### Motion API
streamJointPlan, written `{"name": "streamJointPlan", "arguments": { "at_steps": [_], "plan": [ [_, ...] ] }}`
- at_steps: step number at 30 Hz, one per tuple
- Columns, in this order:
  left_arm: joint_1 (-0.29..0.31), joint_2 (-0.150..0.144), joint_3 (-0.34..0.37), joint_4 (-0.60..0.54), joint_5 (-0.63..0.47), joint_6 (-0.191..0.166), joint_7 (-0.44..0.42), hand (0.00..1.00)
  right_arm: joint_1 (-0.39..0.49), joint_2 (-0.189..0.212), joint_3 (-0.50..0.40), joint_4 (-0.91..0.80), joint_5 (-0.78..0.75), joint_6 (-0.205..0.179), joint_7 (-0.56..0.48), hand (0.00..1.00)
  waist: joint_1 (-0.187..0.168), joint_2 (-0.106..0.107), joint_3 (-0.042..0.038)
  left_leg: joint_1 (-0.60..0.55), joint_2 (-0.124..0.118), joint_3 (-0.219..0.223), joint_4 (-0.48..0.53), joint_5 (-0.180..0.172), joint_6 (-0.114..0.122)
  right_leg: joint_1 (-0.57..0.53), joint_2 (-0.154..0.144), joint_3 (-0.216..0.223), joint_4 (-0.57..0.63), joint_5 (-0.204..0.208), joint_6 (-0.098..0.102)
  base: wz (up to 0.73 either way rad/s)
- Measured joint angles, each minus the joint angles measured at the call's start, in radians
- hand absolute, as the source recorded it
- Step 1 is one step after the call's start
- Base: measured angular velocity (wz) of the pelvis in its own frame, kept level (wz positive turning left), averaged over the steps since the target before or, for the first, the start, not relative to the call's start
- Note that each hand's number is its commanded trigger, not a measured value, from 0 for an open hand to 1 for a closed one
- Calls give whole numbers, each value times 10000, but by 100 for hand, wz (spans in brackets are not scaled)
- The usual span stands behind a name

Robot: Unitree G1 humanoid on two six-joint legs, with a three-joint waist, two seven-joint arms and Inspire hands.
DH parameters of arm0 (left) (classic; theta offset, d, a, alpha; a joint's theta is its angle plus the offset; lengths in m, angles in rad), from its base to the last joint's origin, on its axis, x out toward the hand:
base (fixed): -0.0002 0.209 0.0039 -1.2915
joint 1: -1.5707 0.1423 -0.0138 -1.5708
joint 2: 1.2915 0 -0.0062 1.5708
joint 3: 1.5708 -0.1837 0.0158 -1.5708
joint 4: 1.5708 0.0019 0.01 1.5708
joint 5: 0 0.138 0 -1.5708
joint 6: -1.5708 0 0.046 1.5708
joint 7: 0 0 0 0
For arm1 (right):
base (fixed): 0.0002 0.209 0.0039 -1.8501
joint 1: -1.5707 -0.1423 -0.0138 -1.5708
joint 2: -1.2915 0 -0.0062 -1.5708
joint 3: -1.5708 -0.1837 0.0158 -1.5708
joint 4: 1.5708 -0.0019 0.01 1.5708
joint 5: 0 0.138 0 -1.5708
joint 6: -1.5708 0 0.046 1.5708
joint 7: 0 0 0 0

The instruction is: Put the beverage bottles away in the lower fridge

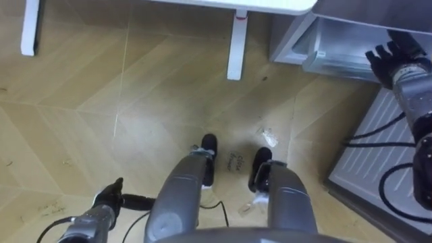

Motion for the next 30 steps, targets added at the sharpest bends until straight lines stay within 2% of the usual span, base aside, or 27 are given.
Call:
{"name": "streamJointPlan", "arguments": {
  "at_steps": [4, 8, 9, 10, 11, 13, 14, 15, 17, 19, 21, 22, 23, 25, 30],
  "plan": [
    [-11, 83, 99, 89, 1, 131, -61, 0, 1051, 7, 696, -35, -1204, 78, 806, 0, 3, -47, -15, 634, 164, -210, -119, -98, -85, 936, 197, -275, -653, 121, -45, 3],
    [116, 63, 471, 35, -1, 152, -60, 0, 2291, 253, 730, -165, -1695, 115, 1233, 0, 59, -18, -73, 1249, 246, -233, -228, -225, -122, 1727, 382, -277, -1172, 205, -27, 0],
    [236, 46, 567, 32, -1, 167, -59, 0, 2762, 418, 723, -148, -1838, 121, 1333, 0, 14, 69, -179, 1507, 324, -247, -293, -304, -130, 2132, 469, -350, -1485, 288, -21, 0],
    [328, -1, 786, 180, 1, 152, -45, 0, 3347, 672, 716, -32, -1992, 70, 1394, 0, 8, 75, -318, 1937, 322, -263, -543, -320, -146, 2599, 501, -381, -1799, 341, -17, 0],
    [368, -24, 854, 262, -3, 142, -24, 0, 3674, 822, 721, 52, -2109, 54, 1389, 0, -7, 84, -385, 2194, 318, -248, -692, -320, -147, 2865, 502, -402, -1967, 353, -8, 0],
    [805, -188, 1281, 277, 17, 50, 136, 0, 4885, 1450, 718, 272, -2887, 63, 1386, 0, -34, 71, -631, 3276, 276, -215, -1316, -331, -169, 3928, 511, -449, -2585, 363, 14, 2],
    [919, -238, 1409, 286, 19, -8, 166, 0, 5198, 1584, 721, 312, -3061, 65, 1399, 0, -44, 85, -641, 3528, 274, -217, -1419, -339, -183, 4182, 522, -462, -2730, 367, 20, 0],
    [1157, -326, 1604, 223, 62, -87, 231, 0, 5699, 1841, 719, 455, -3195, 70, 1407, 0, -113, 104, -687, 3941, 273, -216, -1641, -358, -212, 4583, 543, -482, -2988, 370, 25, -4],
    [1421, -525, 1989, 36, 124, -94, 454, 0, 6084, 2161, 714, 742, -3627, 75, 1330, 0, -209, 102, -681, 4373, 298, -157, -1894, -378, -254, 4934, 588, -390, -3193, 371, 19, -14],
    [1536, -810, 2444, -2, 407, -97, 621, 0, 6261, 2435, 708, 1039, -4214, 69, 1285, 0, -438, 112, -642, 4692, 320, -132, -2017, -378, -300, 5247, 639, -373, -3384, 380, -5, -5],
    [1546, -894, 2446, -81, 569, -110, 683, 0, 6371, 2547, 706, 1151, -4502, 66, 1274, 0, -547, 121, -619, 4925, 319, -117, -2166, -372, -316, 5477, 663, -346, -3514, 375, -11, 2],
    [1544, -926, 2440, -152, 561, -140, 768, 0, 6399, 2590, 710, 1175, -4599, 67, 1250, 0, -579, 142, -565, 5075, 318, -74, -2285, -367, -326, 5585, 669, -300, -3525, 369, -11, -7],
    [1544, -935, 2437, -176, 557, -176, 826, 0, 6405, 2614, 709, 1171, -4604, 67, 1248, 0, -599, 150, -557, 5111, 316, -69, -2310, -368, -327, 5618, 676, -279, -3538, 366, -10, -5],
    [1546, -993, 2501, -260, 564, -228, 1005, 0, 6471, 2695, 707, 1176, -4800, 73, 1247, 0, -736, 168, -472, 5389, 292, -82, -2474, -375, -339, 5919, 686, -286, -3811, 369, -1, 0],
    [1591, -1211, 2841, -255, 561, -216, 1053, 0, 6578, 2865, 492, 1177, -5114, 216, 959, 0, -758, 170, -490, 5783, 249, -85, -2702, -397, -359, 6347, 680, -268, -4035, 367, 23, 0]
  ]
}}
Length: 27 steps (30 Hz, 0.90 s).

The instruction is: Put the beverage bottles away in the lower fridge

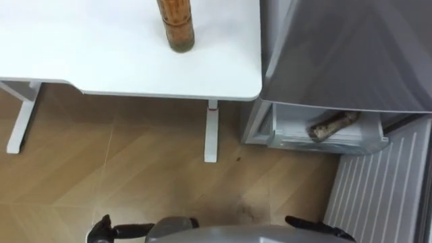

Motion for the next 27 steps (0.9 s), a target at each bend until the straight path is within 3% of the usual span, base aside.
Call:
{"name": "streamJointPlan", "arguments": {
  "at_steps": [5, 10, 17, 20, 27],
  "plan": [
    [185, -185, 78, -73, -55, 49, -46, 0, 7, 137, -299, 9, -1064, 62, -338, 0, -18, 103, -58, 189, -15, 5, -70, -3, -2, 141, -18, 5, -4, -2, 3, 0],
    [236, -457, 1035, -63, -91, 127, -37, 0, -15, 133, -944, 118, -2420, 29, -395, 0, 12, 222, -53, 611, -23, -27, -267, -11, -9, 527, -3, 21, -167, -13, 14, 0],
    [278, -488, 2396, -754, -573, 214, 715, 0, -4, 123, -1186, 176, -3068, -58, -486, 0, 21, 245, -86, 976, -27, -54, -286, -18, -15, 817, -20, 50, -155, -66, 23, -2],
    [266, -525, 2836, -2236, -563, 162, 1620, 0, -3, 111, -1334, 127, -3388, -95, -571, 0, 43, 251, -95, 987, -26, 3, -291, -17, -13, 817, -24, 49, -136, -68, 26, 0],
    [-136, -564, 2936, -5719, -454, -535, 3674, 0, 118, 114, -1441, 129, -3926, -497, -803, 0, -22, 292, -118, 1013, -45, -16, -335, -15, -10, 837, -17, 84, -107, -64, 29, -1]
  ]
}}
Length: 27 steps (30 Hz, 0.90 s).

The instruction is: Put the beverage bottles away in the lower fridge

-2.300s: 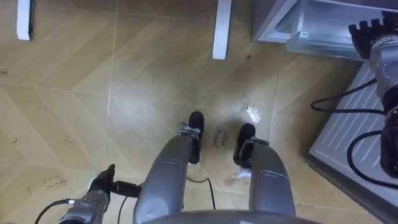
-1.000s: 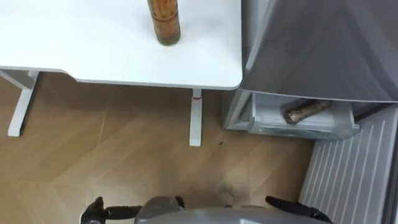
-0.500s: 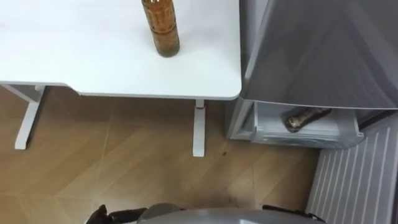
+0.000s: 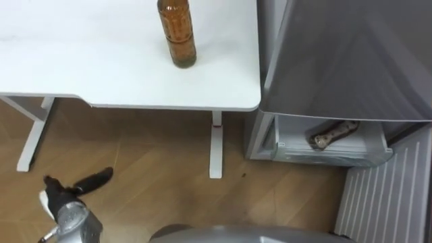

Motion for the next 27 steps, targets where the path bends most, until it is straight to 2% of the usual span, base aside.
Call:
{"name": "streamJointPlan", "arguments": {
  "at_steps": [2, 5, 8, 11, 14, 19, 27],
  "plan": [
    [1, -115, 63, -974, 0, -132, 543, 0, 51, 3, -150, -7, -285, -72, -2, 0, 8, -7, -7, 7, 4, 37, -37, 0, 0, -31, 5, 56, 1, 0, 0, -7],
    [-24, -120, 116, -1838, -5, -598, 1093, 0, 100, 4, -350, -10, -548, -168, -7, 0, 5, -7, -44, 67, 5, 71, -88, 0, 0, -14, 2, 88, -3, 2, 1, -6],
    [-22, -124, 106, -2346, 37, -750, 1518, 0, 100, 16, -403, -8, -603, -250, 26, 0, -40, 9, -14, 294, 6, 114, -158, -1, -1, 160, 2, 128, -17, 2, 2, -5],
    [-34, -123, 76, -3372, 427, -871, 1609, 0, 81, 41, -417, -7, -721, -350, 89, 0, -74, -25, 28, 332, 14, 64, -238, -4, -4, 175, 17, 172, -32, 2, 2, 0],
    [-52, -121, 66, -4239, 853, -973, 1598, 0, 83, 79, -503, 53, -914, -443, 160, 0, -141, -30, 32, 383, 9, 60, -261, -5, -2, 206, 17, 201, -31, 3, 3, -1],
    [-50, -112, -226, -5719, 889, -1164, 1161, 0, 24, 81, -587, 146, -1124, -595, 368, 0, -375, -36, 36, 350, 2, 62, -260, -3, -1, 151, 21, 231, -34, 3, 4, -1],
    [-178, -32, -538, -6415, 834, -1163, -98, 0, -34, 106, -758, 171, -1365, -644, 400, 0, -696, -48, 35, 317, 15, 146, -271, -4, -1, 66, 41, 356, -63, 2, 4, -4]
  ]
}}
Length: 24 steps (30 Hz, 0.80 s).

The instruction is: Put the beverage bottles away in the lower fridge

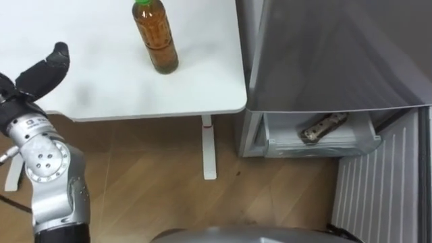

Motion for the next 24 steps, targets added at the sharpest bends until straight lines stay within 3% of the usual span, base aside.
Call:
{"name": "streamJointPlan", "arguments": {
  "at_steps": [8, 11, 16, 24],
  "plan": [
    [-617, 30, -288, -81, -956, 20, -1169, 0, 10, 0, -18, 51, -65, 3, -33, 0, -159, 12, 13, 69, 19, 103, 0, -1, -1, -5, 23, 187, 20, 1, -2, -6],
    [-632, 33, -286, -73, -958, 39, -1439, 0, 36, 0, -21, 98, -68, 13, -68, 0, -192, 59, 63, 151, 75, 291, -36, -20, -22, -11, 82, 395, 36, 16, -16, -15],
    [-708, 37, -282, 385, -938, 296, -1841, 0, 1, -18, -186, 202, -591, 122, -75, 0, -466, 165, 140, 179, 122, 282, -41, -53, -47, -10, 132, 469, 36, 25, -33, -3],
    [-1133, 166, -283, 1253, -956, 721, -2419, 0, -90, -36, -324, 324, -1574, 358, -63, 0, -490, 122, 125, 230, 110, 318, -43, -52, -46, -75, 141, 731, 99, 25, -34, -8]
  ]
}}
